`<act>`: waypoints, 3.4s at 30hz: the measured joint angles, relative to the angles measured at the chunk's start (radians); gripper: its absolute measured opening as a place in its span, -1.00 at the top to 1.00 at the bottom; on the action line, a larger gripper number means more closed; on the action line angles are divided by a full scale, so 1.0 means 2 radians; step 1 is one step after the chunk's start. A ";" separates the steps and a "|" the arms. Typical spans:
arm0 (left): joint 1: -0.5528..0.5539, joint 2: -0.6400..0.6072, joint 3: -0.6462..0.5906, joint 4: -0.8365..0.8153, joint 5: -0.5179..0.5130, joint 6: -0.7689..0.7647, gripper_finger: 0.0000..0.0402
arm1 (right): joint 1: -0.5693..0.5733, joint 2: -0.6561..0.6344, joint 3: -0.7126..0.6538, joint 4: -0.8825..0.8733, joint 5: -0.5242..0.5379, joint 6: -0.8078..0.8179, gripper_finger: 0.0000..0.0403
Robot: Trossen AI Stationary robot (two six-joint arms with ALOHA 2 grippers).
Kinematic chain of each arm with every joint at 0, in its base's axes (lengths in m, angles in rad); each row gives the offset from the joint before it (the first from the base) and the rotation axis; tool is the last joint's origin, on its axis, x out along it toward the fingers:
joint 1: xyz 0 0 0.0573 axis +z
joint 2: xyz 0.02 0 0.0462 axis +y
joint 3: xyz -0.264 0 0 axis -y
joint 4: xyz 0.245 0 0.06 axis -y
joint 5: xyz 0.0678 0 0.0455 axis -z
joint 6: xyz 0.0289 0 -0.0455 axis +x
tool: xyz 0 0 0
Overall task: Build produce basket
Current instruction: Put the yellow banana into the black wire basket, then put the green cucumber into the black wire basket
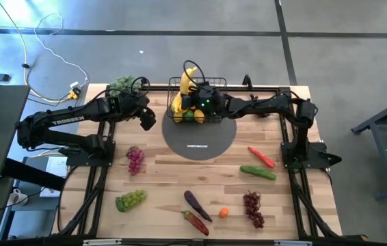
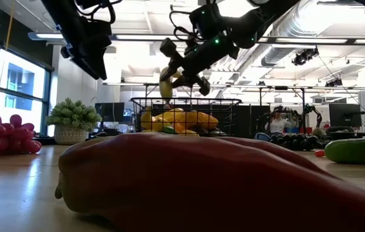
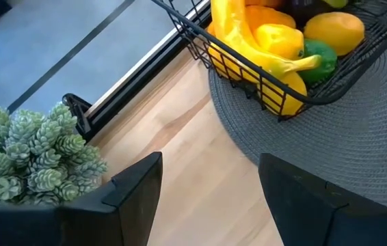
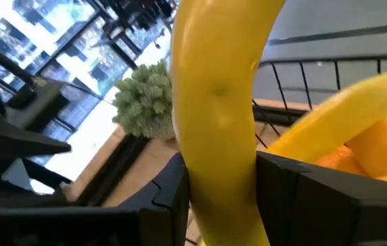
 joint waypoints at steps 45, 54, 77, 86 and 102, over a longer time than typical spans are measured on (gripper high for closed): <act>0.000 0.000 0.000 0.018 0.014 -0.005 -0.15 | -0.053 -0.022 0.000 -0.052 -0.138 -0.005 -0.21; -0.001 0.000 0.000 0.007 0.101 -0.009 -0.15 | -0.039 -0.071 0.000 -0.138 -0.098 -0.039 -0.21; -0.133 0.000 0.000 -0.110 0.140 -0.079 -0.15 | 0.083 -0.191 0.000 -0.383 -0.011 0.020 -0.21; -0.209 0.000 0.000 -0.156 0.138 -0.169 -0.15 | 0.148 -0.194 0.000 -0.438 -0.011 0.113 -0.21; -0.330 0.000 0.000 -0.160 0.121 -0.268 -0.15 | 0.281 -0.191 0.000 -0.473 -0.004 0.283 -0.21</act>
